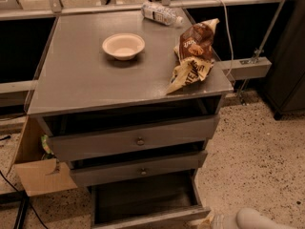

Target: Close bottom drawer

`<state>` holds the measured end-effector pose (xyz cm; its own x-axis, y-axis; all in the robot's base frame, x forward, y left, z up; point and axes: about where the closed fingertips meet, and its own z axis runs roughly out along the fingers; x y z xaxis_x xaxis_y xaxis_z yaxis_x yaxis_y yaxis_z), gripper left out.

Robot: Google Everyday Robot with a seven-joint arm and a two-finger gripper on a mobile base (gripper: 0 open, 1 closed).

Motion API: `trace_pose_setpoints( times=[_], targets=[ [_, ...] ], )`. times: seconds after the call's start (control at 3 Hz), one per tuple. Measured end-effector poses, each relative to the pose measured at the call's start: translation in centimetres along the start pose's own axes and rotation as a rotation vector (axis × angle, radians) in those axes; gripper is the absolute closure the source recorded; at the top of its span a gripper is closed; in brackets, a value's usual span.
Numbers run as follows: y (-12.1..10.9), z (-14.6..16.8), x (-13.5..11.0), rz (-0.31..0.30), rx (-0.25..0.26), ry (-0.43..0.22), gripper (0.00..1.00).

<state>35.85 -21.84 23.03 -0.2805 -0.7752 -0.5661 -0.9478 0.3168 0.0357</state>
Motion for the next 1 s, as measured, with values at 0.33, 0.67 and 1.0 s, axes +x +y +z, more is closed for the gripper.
trace_pose_setpoints(
  times=[0.33, 0.67, 1.0],
  targets=[
    [0.1, 1.9, -0.7, -0.157, 0.037, -0.054, 1.0],
    [0.5, 3.2, -1.5, -0.292, 0.076, -0.048, 1.0],
    [-0.1, 3.2, -1.6, -0.291, 0.102, -0.045, 1.0]
  ],
)
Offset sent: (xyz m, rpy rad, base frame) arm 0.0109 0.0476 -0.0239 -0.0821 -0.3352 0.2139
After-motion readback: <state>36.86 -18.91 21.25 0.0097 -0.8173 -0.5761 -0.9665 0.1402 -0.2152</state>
